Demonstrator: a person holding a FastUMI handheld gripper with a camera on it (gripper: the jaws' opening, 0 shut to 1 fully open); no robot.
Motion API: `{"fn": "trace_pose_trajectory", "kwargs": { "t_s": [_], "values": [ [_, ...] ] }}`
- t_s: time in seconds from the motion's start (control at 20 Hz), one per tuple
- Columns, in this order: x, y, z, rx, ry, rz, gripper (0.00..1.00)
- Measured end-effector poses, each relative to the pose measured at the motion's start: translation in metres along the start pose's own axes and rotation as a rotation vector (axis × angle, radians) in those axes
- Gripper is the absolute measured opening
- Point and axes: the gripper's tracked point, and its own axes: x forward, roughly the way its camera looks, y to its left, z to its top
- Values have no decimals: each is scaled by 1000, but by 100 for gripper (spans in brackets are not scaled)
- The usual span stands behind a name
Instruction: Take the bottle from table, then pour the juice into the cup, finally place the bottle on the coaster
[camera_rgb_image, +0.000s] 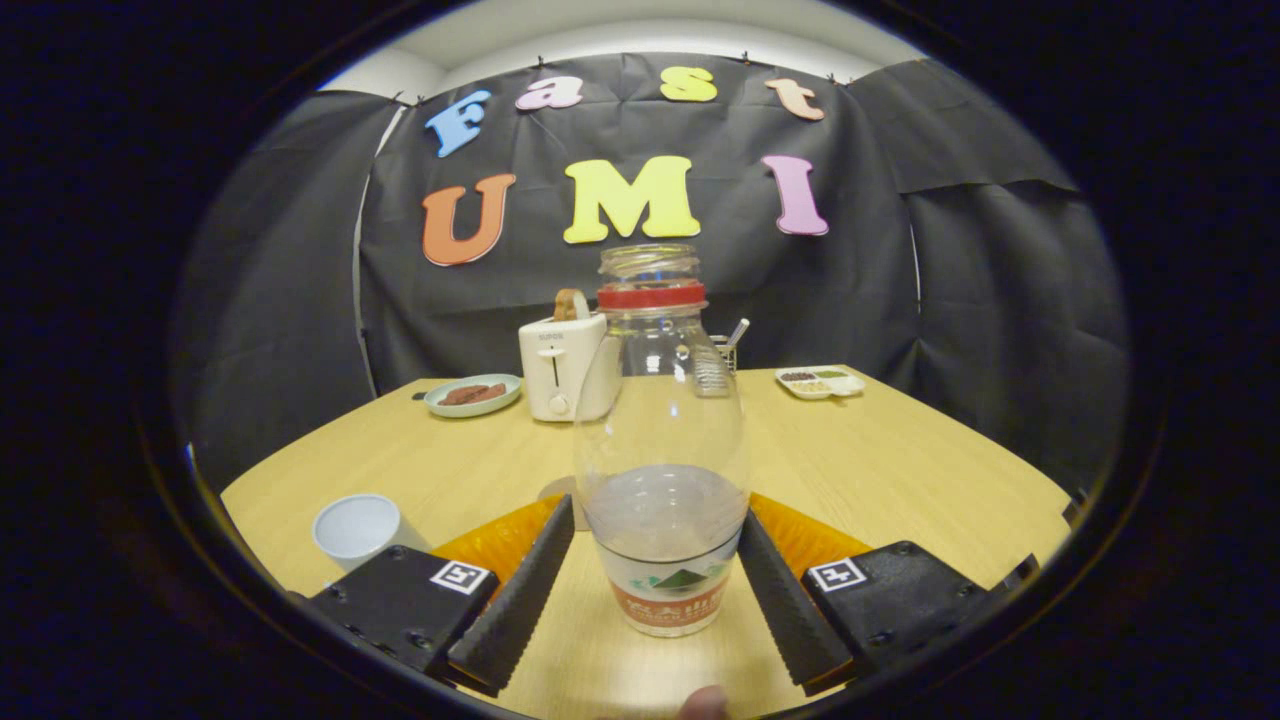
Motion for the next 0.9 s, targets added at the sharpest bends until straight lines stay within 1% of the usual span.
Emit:
{"fn": "trace_pose_trajectory", "kwargs": {
  "t_s": [0.05, 0.25, 0.4, 0.55, 0.65, 0.7, 0.9],
  "values": [
    [1, 0, 1, -1, 0, -3, 98],
    [1, -1, 3, 6, -5, -6, 84],
    [-2, 2, 4, -25, 5, -2, 80],
    [-9, 1, 17, -89, -29, -14, 77],
    [-12, 4, 26, -164, -50, -25, 75],
    [-12, 6, 31, -226, -59, -37, 75],
    [-15, 7, 49, -572, -111, -132, 74]
  ]
}}
